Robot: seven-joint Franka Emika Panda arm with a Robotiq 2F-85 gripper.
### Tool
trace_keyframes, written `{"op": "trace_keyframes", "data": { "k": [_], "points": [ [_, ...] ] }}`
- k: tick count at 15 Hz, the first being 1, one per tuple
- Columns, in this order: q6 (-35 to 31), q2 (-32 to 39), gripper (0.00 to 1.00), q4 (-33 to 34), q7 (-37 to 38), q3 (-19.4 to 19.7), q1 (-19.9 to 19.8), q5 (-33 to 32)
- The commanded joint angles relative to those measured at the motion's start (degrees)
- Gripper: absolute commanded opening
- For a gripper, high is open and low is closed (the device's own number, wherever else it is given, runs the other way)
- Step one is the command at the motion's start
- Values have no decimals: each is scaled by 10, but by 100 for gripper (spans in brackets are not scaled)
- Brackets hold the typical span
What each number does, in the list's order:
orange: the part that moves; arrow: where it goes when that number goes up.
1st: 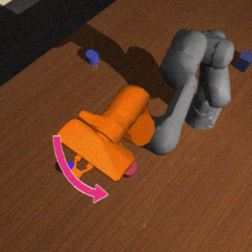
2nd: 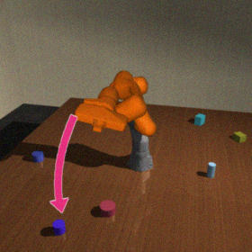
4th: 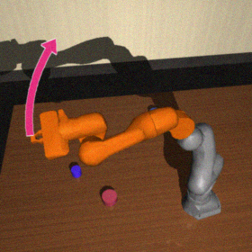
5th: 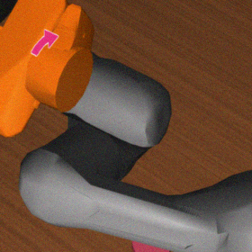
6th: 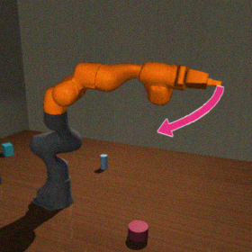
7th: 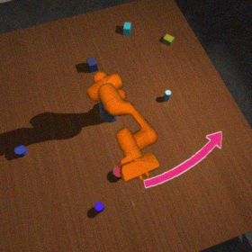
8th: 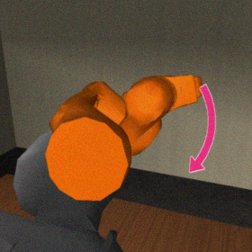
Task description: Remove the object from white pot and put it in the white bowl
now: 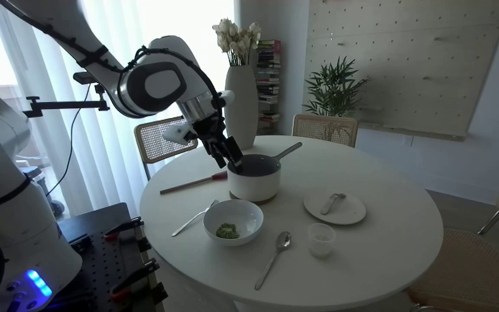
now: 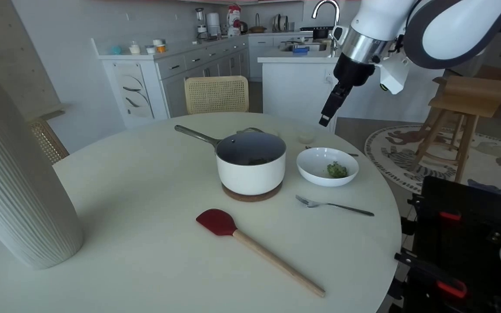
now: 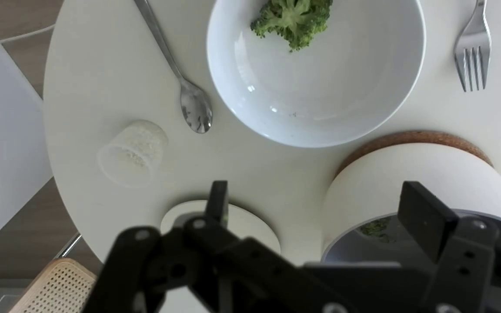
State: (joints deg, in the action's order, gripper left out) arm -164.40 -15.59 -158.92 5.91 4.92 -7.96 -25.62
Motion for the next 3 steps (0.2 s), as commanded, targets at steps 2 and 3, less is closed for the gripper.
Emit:
{"op": "trace_keyframes", "data": {
  "k": [2,3],
  "points": [
    [-1,0,100,0,-13,-19,-17,17],
    [-1,0,100,0,-13,-19,-17,17]
  ]
}}
